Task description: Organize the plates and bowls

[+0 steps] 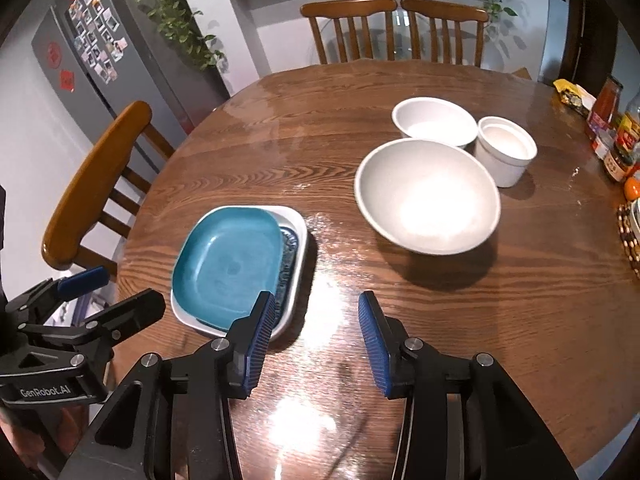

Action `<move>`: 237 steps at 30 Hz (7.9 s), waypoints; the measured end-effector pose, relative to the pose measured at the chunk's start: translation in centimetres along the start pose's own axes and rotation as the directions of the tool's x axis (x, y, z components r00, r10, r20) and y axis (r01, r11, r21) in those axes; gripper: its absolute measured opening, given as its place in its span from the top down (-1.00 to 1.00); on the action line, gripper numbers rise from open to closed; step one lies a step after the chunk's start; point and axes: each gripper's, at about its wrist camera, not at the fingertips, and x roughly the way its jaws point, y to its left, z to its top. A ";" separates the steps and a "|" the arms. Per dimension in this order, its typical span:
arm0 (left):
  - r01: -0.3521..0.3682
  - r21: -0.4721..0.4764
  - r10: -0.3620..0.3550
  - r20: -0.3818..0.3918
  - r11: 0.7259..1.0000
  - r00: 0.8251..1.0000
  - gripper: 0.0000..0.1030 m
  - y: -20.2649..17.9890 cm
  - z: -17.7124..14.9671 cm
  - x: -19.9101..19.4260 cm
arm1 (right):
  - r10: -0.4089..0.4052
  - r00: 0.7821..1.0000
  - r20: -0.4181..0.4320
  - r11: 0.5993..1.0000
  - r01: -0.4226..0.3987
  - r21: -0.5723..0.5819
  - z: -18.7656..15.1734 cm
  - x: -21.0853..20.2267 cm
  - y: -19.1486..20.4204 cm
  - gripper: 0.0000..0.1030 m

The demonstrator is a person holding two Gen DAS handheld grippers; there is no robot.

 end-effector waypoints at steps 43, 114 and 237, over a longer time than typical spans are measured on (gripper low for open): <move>-0.076 -0.087 0.079 0.031 0.993 0.996 -0.97 -14.3 6.4 6.3 | 0.057 0.998 -0.016 0.998 -0.057 -0.020 4.9 0.6 -16.3 0.15; -0.096 -0.073 0.086 -0.122 0.993 0.989 0.34 -11.5 1.7 9.3 | 0.158 0.960 -0.232 0.979 -0.183 -0.091 1.5 5.7 -12.3 0.66; -0.101 -0.037 0.103 0.049 0.994 0.994 0.65 -12.8 3.9 4.6 | 0.137 0.990 -0.024 0.968 -0.139 -0.209 5.9 -0.2 -9.7 0.83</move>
